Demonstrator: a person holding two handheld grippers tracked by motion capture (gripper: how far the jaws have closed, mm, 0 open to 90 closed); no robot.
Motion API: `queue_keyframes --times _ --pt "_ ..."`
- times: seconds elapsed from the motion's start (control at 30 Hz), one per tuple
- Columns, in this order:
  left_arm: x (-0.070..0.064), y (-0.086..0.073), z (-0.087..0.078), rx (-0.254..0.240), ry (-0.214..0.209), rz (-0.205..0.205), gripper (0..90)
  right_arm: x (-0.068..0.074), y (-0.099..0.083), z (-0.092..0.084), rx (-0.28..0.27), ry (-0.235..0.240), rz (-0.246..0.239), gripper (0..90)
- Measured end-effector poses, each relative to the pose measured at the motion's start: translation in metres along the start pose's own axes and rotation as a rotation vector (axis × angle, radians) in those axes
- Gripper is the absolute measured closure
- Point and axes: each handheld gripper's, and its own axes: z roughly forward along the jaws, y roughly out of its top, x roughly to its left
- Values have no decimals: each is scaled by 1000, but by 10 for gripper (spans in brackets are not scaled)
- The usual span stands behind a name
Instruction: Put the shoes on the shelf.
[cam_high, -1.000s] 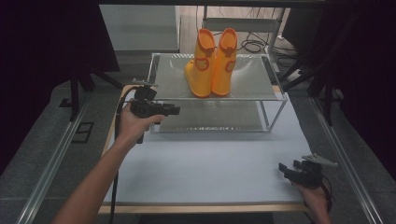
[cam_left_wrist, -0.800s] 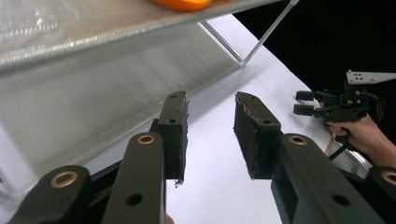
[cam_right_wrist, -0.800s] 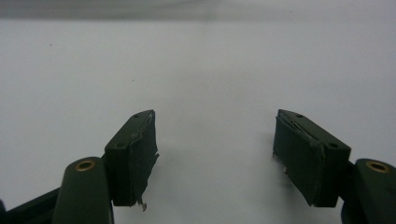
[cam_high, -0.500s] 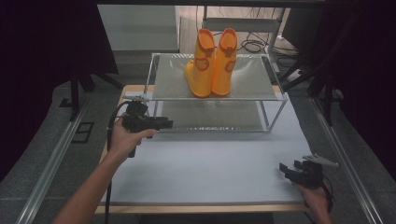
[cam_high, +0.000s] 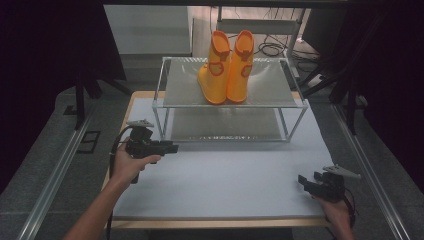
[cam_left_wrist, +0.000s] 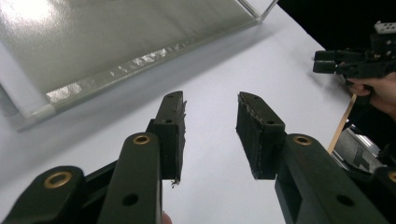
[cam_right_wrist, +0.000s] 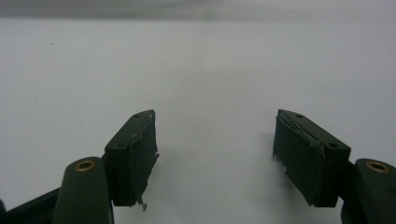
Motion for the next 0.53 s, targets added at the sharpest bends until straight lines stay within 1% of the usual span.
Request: queue_keyframes --times 0.2,0.37,0.47,0.53 --pt "1 -2 3 8 6 -2 614 1 0 0 -1 2 -6 297" --pt "0 -1 4 6 6 0 596 0 1 -1 -5 0 -8 297" --pt "0 -1 5 5 7 7 581 1 2 -2 -12 -1 -2 297" --pt "-1 -2 5 5 9 9 575 1 2 -2 -16 -1 -7 297"
